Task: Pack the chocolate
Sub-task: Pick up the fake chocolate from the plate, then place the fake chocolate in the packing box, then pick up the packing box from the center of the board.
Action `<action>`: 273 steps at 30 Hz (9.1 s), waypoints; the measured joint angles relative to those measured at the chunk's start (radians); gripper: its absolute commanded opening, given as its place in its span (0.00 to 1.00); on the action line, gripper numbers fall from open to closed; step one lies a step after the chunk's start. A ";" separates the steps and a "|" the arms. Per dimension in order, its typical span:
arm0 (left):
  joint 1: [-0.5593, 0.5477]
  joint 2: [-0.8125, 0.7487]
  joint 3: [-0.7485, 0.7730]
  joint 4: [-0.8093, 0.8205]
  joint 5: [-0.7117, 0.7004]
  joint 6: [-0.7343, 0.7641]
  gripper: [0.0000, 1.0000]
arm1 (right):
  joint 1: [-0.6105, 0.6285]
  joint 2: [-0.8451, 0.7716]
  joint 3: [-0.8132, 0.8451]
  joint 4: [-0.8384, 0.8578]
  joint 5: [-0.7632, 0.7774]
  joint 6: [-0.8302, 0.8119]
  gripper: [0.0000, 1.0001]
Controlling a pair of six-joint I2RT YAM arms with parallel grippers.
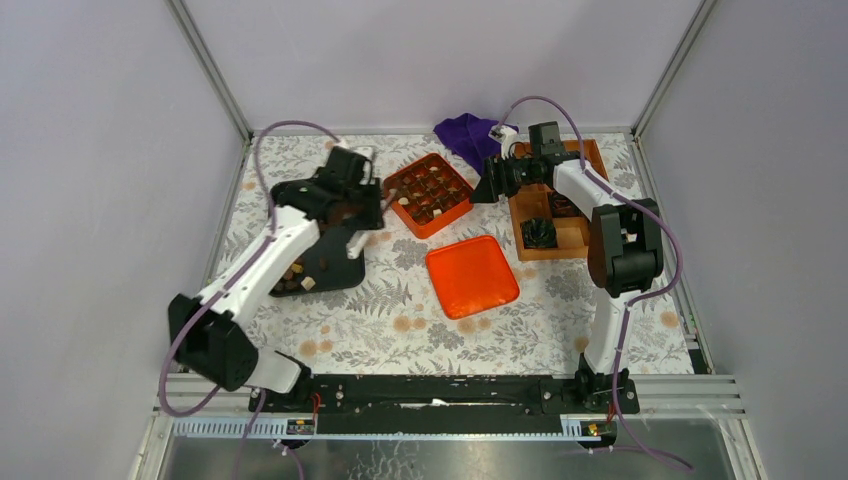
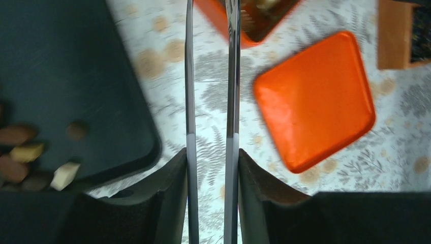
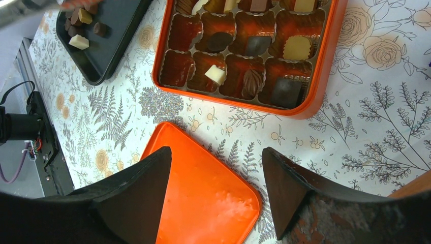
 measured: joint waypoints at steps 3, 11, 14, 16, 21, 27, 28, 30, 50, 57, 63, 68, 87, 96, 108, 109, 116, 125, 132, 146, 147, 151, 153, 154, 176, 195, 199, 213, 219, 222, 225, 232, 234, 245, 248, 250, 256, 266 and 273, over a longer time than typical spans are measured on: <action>0.103 -0.097 -0.072 -0.039 -0.023 -0.006 0.42 | 0.000 0.000 0.000 0.000 -0.001 0.000 0.73; 0.356 -0.169 -0.159 -0.164 -0.097 -0.005 0.42 | 0.000 0.000 0.000 0.000 -0.009 0.006 0.73; 0.402 -0.169 -0.169 -0.191 -0.115 -0.005 0.42 | 0.000 0.000 0.000 0.000 -0.019 0.007 0.73; 0.426 -0.169 -0.171 -0.202 -0.124 -0.005 0.42 | 0.000 0.000 0.000 0.000 -0.020 0.007 0.73; 0.473 -0.150 -0.171 -0.208 -0.143 -0.004 0.43 | 0.000 0.000 0.000 0.000 -0.023 0.008 0.73; 0.510 -0.076 -0.171 -0.208 -0.150 0.004 0.44 | 0.000 0.000 0.000 0.000 -0.024 0.008 0.73; 0.513 -0.068 -0.171 -0.208 -0.150 0.005 0.44 | 0.000 0.000 0.000 0.000 -0.024 0.008 0.73; 0.519 -0.056 -0.171 -0.208 -0.150 0.010 0.44 | 0.000 0.000 0.000 0.000 -0.024 0.008 0.73; 0.562 0.031 -0.164 -0.175 -0.100 0.039 0.47 | 0.000 0.000 0.000 0.000 -0.024 0.012 0.73; 0.564 0.038 -0.157 -0.173 -0.058 0.042 0.46 | 0.000 0.000 0.000 0.000 -0.025 0.012 0.73; 0.571 0.047 -0.145 -0.174 -0.045 0.050 0.46 | 0.000 0.000 0.000 0.000 -0.025 0.012 0.73; 0.575 0.072 -0.136 -0.175 -0.041 0.059 0.48 | 0.000 0.000 0.000 0.000 -0.025 0.012 0.73; 0.575 0.099 -0.104 -0.201 0.001 0.063 0.46 | 0.000 0.000 0.000 0.000 -0.025 0.012 0.73; 0.575 0.092 -0.104 -0.228 0.002 0.064 0.46 | 0.000 0.000 0.000 0.000 -0.025 0.012 0.73; 0.575 0.075 -0.104 -0.246 0.019 0.064 0.28 | 0.000 0.000 0.000 0.000 -0.025 0.012 0.73; 0.575 0.075 -0.104 -0.246 0.019 0.064 0.23 | 0.000 0.000 0.000 0.000 -0.025 0.012 0.73; 0.575 0.072 -0.104 -0.246 0.040 0.064 0.03 | 0.000 0.000 0.000 0.000 -0.025 0.012 0.73; 0.559 -0.041 -0.105 -0.220 0.201 0.055 0.00 | 0.000 0.000 0.000 0.000 -0.025 0.013 0.73; 0.425 -0.116 -0.117 -0.112 0.337 0.015 0.00 | 0.000 0.000 0.000 0.000 -0.025 0.014 0.73; 0.081 0.092 0.013 -0.031 0.293 -0.065 0.05 | 0.000 0.000 0.000 0.000 -0.025 0.014 0.73; 0.066 0.109 0.031 -0.031 0.282 -0.066 0.06 | 0.000 0.000 0.000 0.000 -0.025 0.014 0.73; 0.032 0.171 0.092 -0.039 0.246 -0.068 0.12 | 0.000 0.000 0.000 0.000 -0.025 0.014 0.73; 0.020 0.198 0.121 -0.048 0.224 -0.068 0.16 | 0.000 0.000 0.000 0.000 -0.025 0.014 0.73; 0.016 0.207 0.128 -0.048 0.216 -0.068 0.19 | 0.000 0.000 0.000 0.000 -0.025 0.014 0.73; -0.030 0.219 0.143 -0.119 0.123 -0.050 0.47 | -0.001 0.000 0.000 0.000 -0.025 0.014 0.73; -0.035 0.002 0.005 -0.048 0.063 -0.054 0.45 | -0.001 0.018 0.049 -0.045 -0.014 -0.022 0.73; -0.035 -0.113 -0.083 0.000 -0.006 -0.061 0.45 | 0.009 0.110 0.217 -0.090 0.040 -0.074 0.73; -0.033 -0.223 -0.304 0.076 -0.090 -0.119 0.44 | 0.117 0.418 0.611 -0.244 0.288 -0.228 0.65; -0.032 -0.233 -0.307 0.090 -0.095 -0.121 0.44 | 0.137 0.449 0.624 -0.243 0.353 -0.238 0.53; -0.032 -0.233 -0.307 0.091 -0.095 -0.121 0.44 | 0.138 0.457 0.627 -0.230 0.381 -0.240 0.52; -0.031 -0.233 -0.307 0.091 -0.095 -0.121 0.44 | 0.139 0.458 0.627 -0.223 0.389 -0.239 0.53; -0.028 -0.233 -0.307 0.091 -0.095 -0.121 0.44 | 0.141 0.458 0.631 -0.185 0.393 -0.209 0.56; -0.028 -0.233 -0.307 0.091 -0.095 -0.121 0.44 | 0.141 0.458 0.633 -0.169 0.386 -0.198 0.57; -0.028 -0.233 -0.311 0.092 -0.095 -0.122 0.44 | 0.142 0.484 0.652 -0.097 0.391 -0.155 0.39; -0.028 -0.233 -0.311 0.092 -0.095 -0.122 0.44 | 0.145 0.505 0.653 -0.090 0.397 -0.155 0.35; -0.028 -0.233 -0.311 0.092 -0.095 -0.122 0.44 | 0.147 0.518 0.653 -0.085 0.397 -0.158 0.29; -0.028 -0.233 -0.311 0.091 -0.095 -0.123 0.44 | 0.158 0.521 0.653 -0.068 0.425 -0.185 0.05; -0.027 -0.233 -0.311 0.091 -0.105 -0.123 0.43 | 0.159 0.505 0.625 -0.032 0.446 -0.239 0.00; -0.027 -0.257 -0.312 0.091 -0.142 -0.124 0.43 | 0.159 0.418 0.551 0.017 0.473 -0.285 0.00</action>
